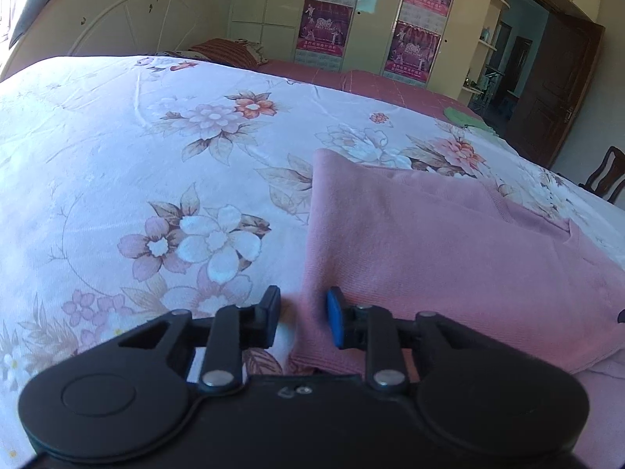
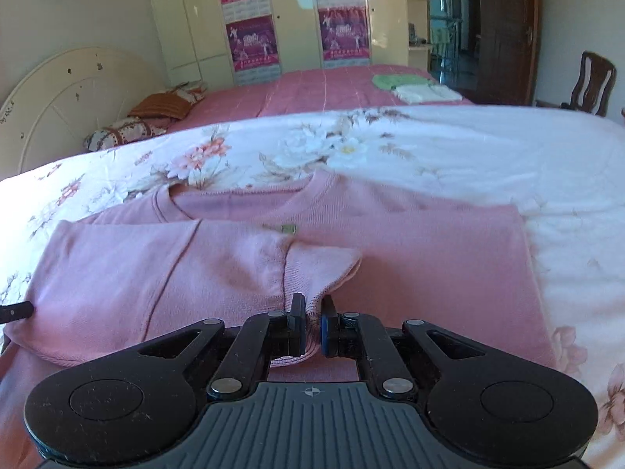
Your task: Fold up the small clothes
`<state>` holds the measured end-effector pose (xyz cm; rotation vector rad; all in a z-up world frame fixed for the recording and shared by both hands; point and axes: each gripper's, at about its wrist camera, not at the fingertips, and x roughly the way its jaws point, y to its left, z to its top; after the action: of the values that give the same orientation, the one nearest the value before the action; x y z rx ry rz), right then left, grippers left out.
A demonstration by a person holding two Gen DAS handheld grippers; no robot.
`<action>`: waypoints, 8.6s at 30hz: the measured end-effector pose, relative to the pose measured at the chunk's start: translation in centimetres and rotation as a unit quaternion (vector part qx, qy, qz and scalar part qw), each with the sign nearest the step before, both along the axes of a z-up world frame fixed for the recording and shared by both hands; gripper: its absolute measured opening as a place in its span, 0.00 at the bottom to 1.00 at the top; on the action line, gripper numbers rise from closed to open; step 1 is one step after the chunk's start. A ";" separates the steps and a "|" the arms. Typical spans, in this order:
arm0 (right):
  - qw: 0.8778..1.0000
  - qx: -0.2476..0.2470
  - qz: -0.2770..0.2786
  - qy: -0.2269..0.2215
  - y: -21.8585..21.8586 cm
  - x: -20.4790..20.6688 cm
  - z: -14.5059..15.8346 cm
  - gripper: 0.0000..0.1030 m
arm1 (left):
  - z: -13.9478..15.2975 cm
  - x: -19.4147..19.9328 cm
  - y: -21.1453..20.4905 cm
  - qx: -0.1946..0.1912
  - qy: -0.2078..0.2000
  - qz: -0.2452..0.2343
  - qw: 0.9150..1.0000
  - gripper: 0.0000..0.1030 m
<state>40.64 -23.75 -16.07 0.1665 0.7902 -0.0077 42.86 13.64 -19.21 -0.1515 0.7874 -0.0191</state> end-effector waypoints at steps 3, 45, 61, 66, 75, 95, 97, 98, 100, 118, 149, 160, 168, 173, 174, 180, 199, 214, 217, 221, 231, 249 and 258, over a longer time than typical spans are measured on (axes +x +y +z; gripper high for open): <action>0.999 -0.031 -0.009 0.015 -0.3 0.0 -0.5 0.06 | 0.4 0.1 0.0 0.006 0.007 -0.004 1.000 0.26; 0.998 -0.004 0.049 -0.024 3.0 -0.5 1.4 0.24 | 2.6 0.0 -6.0 0.006 -0.010 -0.102 0.995 0.66; 0.997 -0.045 0.054 0.006 3.6 -2.6 0.3 0.24 | 1.1 -2.0 -5.6 0.011 0.035 -0.074 0.997 0.66; 0.997 -0.031 0.064 -0.007 4.7 -3.3 1.3 0.24 | 1.9 -3.0 -6.8 0.008 0.035 -0.069 0.997 0.74; 0.994 -0.070 0.077 0.022 4.1 -4.2 -1.3 0.45 | 0.1 -4.0 -8.0 0.049 0.045 -0.078 0.995 0.81; 0.980 -0.033 0.195 0.010 6.8 -11.3 -1.0 0.48 | 0.7 -11.9 -14.4 0.046 0.048 -0.124 0.990 0.74; 0.979 -0.051 0.198 0.013 6.6 -11.8 -1.7 0.49 | 0.5 -12.6 -14.0 0.062 0.049 -0.127 0.989 0.78; 0.979 -0.060 0.196 0.008 6.2 -12.2 -1.9 0.49 | 0.4 -13.0 -13.6 0.068 0.050 -0.126 0.988 0.80; 0.980 -0.074 0.187 0.005 5.2 -13.0 -1.9 0.49 | 0.4 -13.7 -12.2 0.075 0.054 -0.118 0.989 0.84; 0.997 -0.067 0.027 0.019 2.2 -22.4 0.7 0.49 | 1.9 -19.7 -4.1 0.034 0.039 -0.131 0.990 0.83; 0.999 -0.038 0.022 0.011 8.8 -29.5 1.3 0.49 | 1.5 -25.8 -4.7 0.053 0.049 -0.161 0.984 0.88; 0.998 -0.043 0.039 0.025 10.2 -31.2 0.4 0.49 | 1.3 -27.7 -4.8 0.058 0.051 -0.159 0.984 0.91; 0.998 -0.053 0.012 0.023 7.8 -34.3 1.9 0.49 | 2.5 -29.7 -2.8 0.050 0.049 -0.146 0.987 0.91; 0.997 -0.057 -0.025 0.034 5.4 -36.5 2.1 0.49 | 2.9 -30.6 -0.5 0.049 0.051 -0.112 0.991 0.92; 0.997 -0.057 -0.037 0.036 4.8 -36.8 2.1 0.50 | 2.8 -30.7 0.0 0.046 0.055 -0.102 0.992 0.92; 0.994 -0.053 -0.085 0.035 1.9 -37.5 2.1 0.87 | 1.6 -30.1 2.1 0.014 0.089 -0.063 0.994 0.93; 0.993 0.050 -0.090 0.049 1.2 -37.0 1.6 0.08 | 2.9 -29.2 1.0 -0.072 0.065 -0.137 0.986 0.09; 0.994 0.043 -0.066 -0.069 -0.4 -30.7 9.0 0.08 | 9.8 -22.4 -1.1 -0.073 -0.077 -0.141 0.984 0.09; 0.993 0.046 -0.066 -0.087 -1.2 -28.2 9.8 0.08 | 10.4 -20.3 -1.6 -0.074 -0.090 -0.133 0.984 0.09; 0.990 0.058 -0.069 -0.106 -2.5 -24.2 10.6 0.08 | 10.7 -16.8 -2.2 -0.084 -0.105 -0.114 0.984 0.09; 0.984 0.091 -0.073 -0.135 -6.4 -12.6 11.5 0.08 | 11.5 -7.7 -4.1 -0.089 -0.143 -0.075 0.983 0.09; 0.984 0.143 -0.104 -0.024 -12.1 2.8 3.9 0.21 | 5.3 7.0 -6.6 -0.042 -0.033 -0.009 0.999 0.26; 0.993 0.070 -0.092 -0.027 -12.8 3.7 3.2 0.64 | 5.3 6.5 -5.9 0.014 -0.046 -0.031 0.998 0.75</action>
<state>44.39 -36.55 -12.92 0.3713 0.7196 -0.1213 49.31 7.74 -13.96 -0.0986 0.6990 -0.0734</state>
